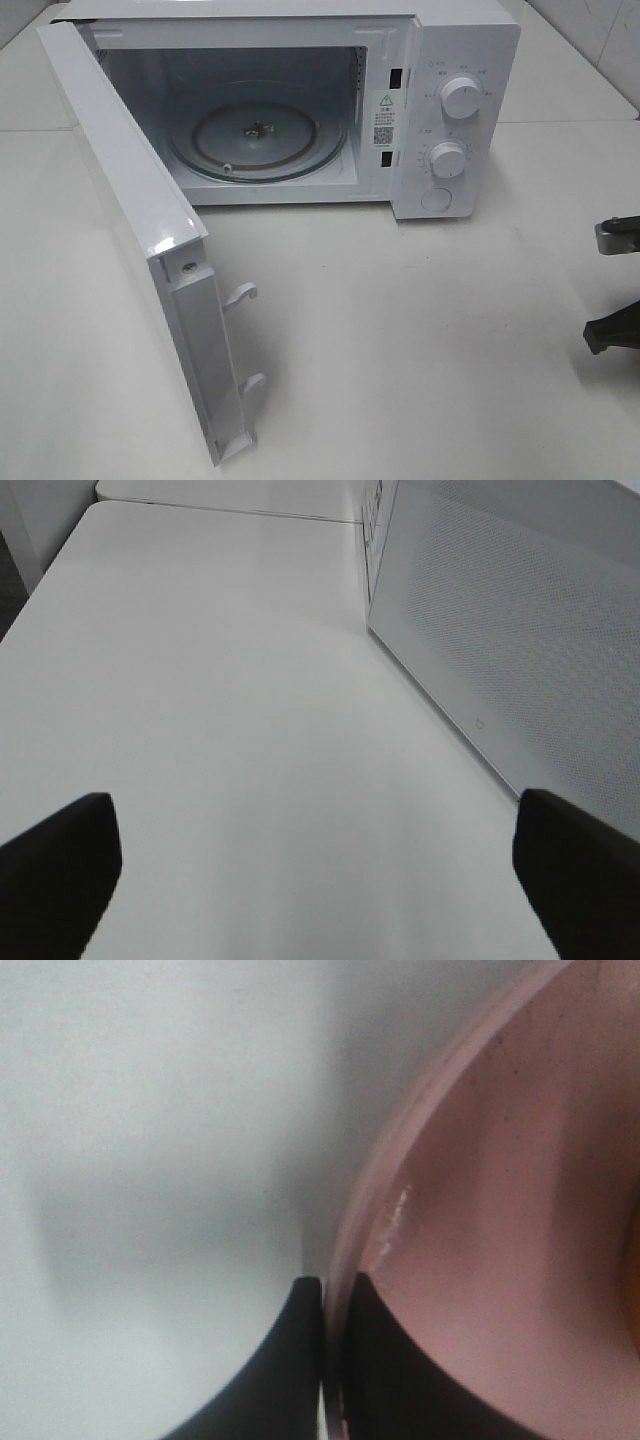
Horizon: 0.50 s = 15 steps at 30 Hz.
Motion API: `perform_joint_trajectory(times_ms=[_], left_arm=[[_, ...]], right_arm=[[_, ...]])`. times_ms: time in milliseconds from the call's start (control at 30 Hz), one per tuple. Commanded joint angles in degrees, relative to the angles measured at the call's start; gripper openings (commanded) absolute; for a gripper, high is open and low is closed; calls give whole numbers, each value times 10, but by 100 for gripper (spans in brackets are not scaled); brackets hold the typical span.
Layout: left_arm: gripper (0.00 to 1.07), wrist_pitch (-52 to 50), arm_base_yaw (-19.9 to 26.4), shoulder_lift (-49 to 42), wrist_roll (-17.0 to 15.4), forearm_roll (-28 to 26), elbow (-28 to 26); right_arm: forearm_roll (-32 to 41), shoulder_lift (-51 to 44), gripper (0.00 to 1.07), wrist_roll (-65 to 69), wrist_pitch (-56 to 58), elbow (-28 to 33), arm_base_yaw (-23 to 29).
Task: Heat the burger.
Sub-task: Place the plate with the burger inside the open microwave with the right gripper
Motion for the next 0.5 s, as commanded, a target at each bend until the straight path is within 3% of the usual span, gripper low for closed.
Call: perform_joint_trajectory(times_ms=[33, 500], left_arm=[[100, -9, 1, -10, -1, -1, 0], [100, -9, 1, -10, -1, -1, 0]], right_arm=[[0, -3, 0, 14, 10, 2, -1], [-88, -3, 0, 84, 50, 2, 77]])
